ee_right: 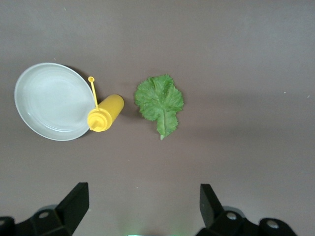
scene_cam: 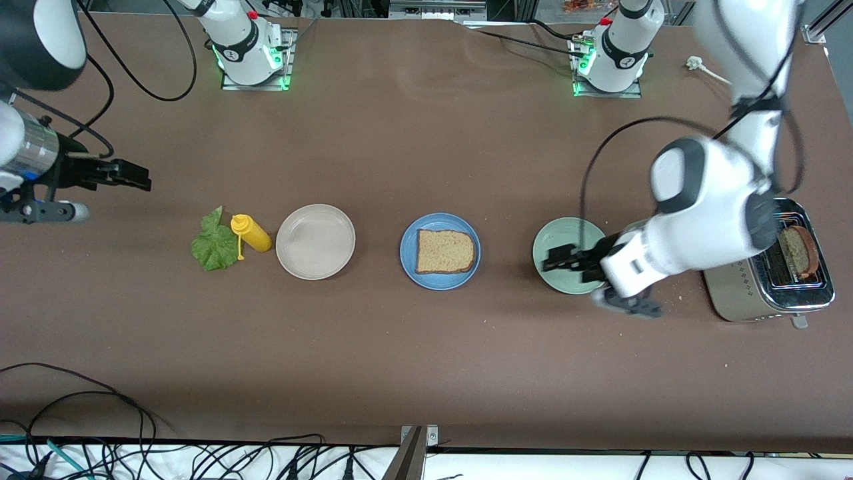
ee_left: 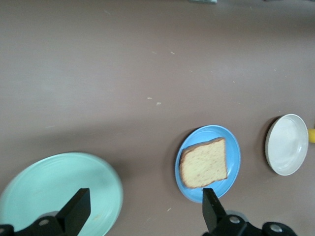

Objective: Make sandwich in blue plate with both arms
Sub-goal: 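Release the toast and raise the left gripper while the right gripper reaches the lettuce, then grasp the green lettuce leaf with the right gripper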

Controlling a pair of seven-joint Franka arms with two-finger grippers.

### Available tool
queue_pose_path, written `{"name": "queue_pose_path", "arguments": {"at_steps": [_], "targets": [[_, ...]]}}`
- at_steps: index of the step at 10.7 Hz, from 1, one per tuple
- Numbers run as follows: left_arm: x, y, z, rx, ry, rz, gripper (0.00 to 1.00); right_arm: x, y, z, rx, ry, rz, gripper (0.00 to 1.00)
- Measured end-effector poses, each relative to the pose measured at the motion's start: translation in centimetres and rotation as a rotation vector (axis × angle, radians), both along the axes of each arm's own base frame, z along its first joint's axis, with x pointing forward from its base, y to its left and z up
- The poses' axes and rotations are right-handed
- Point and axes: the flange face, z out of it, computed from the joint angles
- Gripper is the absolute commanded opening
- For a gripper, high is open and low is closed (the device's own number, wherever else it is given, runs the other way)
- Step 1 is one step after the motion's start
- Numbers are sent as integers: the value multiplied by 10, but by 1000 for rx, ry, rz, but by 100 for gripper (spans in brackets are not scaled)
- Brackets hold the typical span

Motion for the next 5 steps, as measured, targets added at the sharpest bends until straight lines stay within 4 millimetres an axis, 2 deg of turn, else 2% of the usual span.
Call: {"name": "queue_pose_path", "arguments": {"at_steps": [1, 2, 3, 5], "targets": [[-15, 31, 35, 30, -33, 19, 100, 6, 0, -25, 2, 50, 23, 100], [-31, 56, 61, 53, -58, 38, 100, 12, -1, -51, 5, 94, 51, 100], [-46, 72, 81, 98, -86, 31, 100, 17, -7, -75, 11, 133, 78, 100], [-75, 83, 116, 224, -109, -32, 100, 25, -29, -122, 12, 121, 155, 100]]}}
